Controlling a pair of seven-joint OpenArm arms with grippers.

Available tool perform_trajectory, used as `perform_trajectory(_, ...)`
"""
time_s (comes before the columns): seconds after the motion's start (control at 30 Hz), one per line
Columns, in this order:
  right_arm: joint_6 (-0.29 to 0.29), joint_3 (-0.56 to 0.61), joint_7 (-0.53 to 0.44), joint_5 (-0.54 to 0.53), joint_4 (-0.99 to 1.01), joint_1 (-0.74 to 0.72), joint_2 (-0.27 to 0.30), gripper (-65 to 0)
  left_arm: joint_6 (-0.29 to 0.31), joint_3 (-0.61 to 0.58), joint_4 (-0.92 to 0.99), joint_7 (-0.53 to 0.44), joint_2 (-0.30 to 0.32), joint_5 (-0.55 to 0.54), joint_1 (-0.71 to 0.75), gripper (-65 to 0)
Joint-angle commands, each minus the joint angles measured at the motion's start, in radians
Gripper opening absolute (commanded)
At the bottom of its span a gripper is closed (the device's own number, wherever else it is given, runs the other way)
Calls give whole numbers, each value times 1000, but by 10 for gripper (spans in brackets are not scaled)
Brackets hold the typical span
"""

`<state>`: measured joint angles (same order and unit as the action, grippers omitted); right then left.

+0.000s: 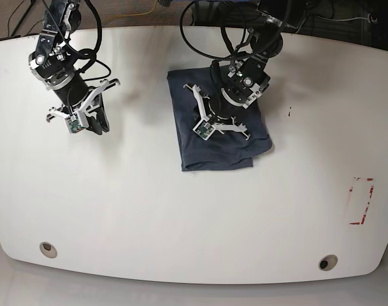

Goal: Layout the t-shirt on the table in an organized manner, then fold the t-shirt properly
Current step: 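Grasp the folded navy bundle's edge with the left gripper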

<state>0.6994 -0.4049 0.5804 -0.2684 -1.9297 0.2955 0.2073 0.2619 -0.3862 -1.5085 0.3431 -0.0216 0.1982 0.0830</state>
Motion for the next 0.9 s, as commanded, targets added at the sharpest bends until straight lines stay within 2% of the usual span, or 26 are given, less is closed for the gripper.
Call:
perform_trajectory(0.0,-1,-4,-29,-18,-18,-6,7,-563,-2,0,29,-43,7,-7,-13,-582)
perform_trajectory(0.2,-1,-4,-29,-18,-18,3,7,-563,0,0,96,-72,45,-9,1,-582)
perform_trajectory(0.43,-1,-4,-29,-18,-17,5,11,-563,1,0,99,-72,131,-12,36,-582)
perform_trajectory(0.67,-1,-4,-29,-18,-17,5,11,-563,3,0,76,-72,249,-18,73,-582)
perform_trajectory(0.77,-1,-4,-29,-18,-17,5,8,-563,3,2,58,-71,297,-61,79,-583)
perform_trajectory(0.87,-1,-4,-29,-18,-17,5,8,-563,3,8,27,-68,375,-136,88,-583)
